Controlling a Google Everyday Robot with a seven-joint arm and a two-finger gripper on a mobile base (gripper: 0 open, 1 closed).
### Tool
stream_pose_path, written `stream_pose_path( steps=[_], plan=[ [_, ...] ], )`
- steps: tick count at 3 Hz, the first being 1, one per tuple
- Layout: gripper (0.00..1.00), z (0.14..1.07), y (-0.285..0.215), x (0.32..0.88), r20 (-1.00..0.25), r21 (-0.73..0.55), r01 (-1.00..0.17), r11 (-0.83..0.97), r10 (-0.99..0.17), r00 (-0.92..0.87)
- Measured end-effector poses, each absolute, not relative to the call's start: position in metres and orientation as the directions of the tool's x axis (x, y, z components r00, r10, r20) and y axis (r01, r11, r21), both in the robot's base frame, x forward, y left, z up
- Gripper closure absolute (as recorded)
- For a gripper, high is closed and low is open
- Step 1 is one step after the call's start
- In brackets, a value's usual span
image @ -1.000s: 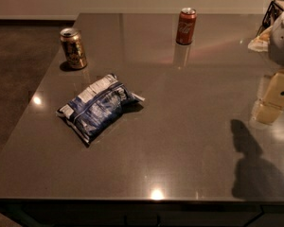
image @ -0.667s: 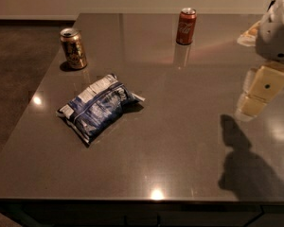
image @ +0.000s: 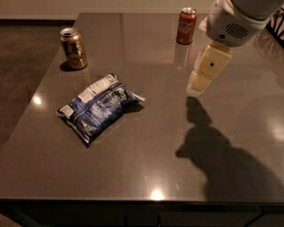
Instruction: Pick orange can
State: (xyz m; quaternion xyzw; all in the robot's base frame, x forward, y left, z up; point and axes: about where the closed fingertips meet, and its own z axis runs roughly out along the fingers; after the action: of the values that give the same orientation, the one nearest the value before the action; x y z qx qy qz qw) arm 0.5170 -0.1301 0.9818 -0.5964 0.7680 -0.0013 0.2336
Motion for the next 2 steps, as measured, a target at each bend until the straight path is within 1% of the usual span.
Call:
stream_pose_path(
  steps=[2],
  plan=[
    [0.0,0.97,-0.066,0.568,-0.45,-0.264,-0.897,0.354,-0.868,-0.21]
  ],
)
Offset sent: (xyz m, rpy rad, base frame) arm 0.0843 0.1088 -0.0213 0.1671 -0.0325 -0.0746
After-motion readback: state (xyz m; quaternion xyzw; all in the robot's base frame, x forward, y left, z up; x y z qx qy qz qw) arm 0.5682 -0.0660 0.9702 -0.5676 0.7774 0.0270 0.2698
